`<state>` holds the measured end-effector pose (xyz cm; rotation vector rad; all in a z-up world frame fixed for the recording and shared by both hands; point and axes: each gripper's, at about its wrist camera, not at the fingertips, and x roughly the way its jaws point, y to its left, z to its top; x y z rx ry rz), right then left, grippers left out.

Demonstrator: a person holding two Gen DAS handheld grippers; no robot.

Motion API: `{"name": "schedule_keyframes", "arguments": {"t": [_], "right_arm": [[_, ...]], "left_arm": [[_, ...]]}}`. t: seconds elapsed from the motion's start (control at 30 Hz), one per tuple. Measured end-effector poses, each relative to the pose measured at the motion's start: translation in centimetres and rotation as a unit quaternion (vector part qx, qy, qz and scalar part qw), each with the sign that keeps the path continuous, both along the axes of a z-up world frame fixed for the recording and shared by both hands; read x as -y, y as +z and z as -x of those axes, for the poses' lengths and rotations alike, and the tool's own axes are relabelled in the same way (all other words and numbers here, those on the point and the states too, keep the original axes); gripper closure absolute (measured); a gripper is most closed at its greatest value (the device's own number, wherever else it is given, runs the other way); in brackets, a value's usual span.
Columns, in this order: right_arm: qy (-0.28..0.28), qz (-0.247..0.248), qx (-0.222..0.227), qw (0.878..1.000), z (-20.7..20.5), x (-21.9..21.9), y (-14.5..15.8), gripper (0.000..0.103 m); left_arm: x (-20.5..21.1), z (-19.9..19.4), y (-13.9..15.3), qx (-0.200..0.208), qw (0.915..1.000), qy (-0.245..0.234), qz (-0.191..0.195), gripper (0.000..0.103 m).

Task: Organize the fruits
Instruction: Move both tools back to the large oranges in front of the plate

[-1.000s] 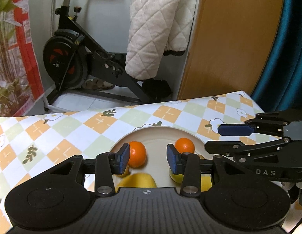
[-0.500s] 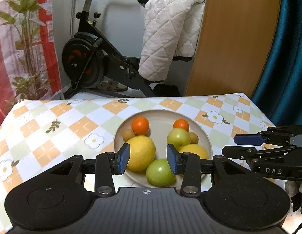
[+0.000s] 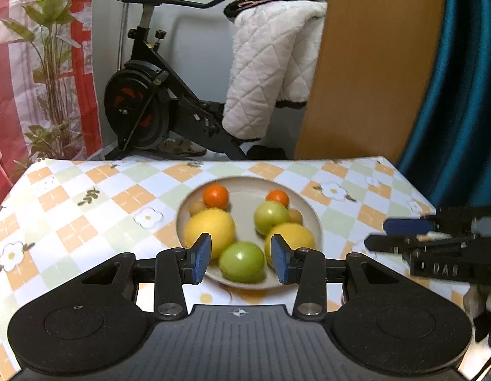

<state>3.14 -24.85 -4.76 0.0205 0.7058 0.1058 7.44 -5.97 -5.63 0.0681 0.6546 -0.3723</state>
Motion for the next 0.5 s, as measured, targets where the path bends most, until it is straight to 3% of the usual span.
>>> {"name": "schedule_keyframes", "arguments": {"t": [0.5], "right_arm": [[0.003, -0.009, -0.014, 1.0, 2.2, -0.2, -1.7, 0.067]], "left_arm": [[0.0, 2.3, -1.4, -0.016, 0.9998, -0.003, 0.012, 0.06]]}}
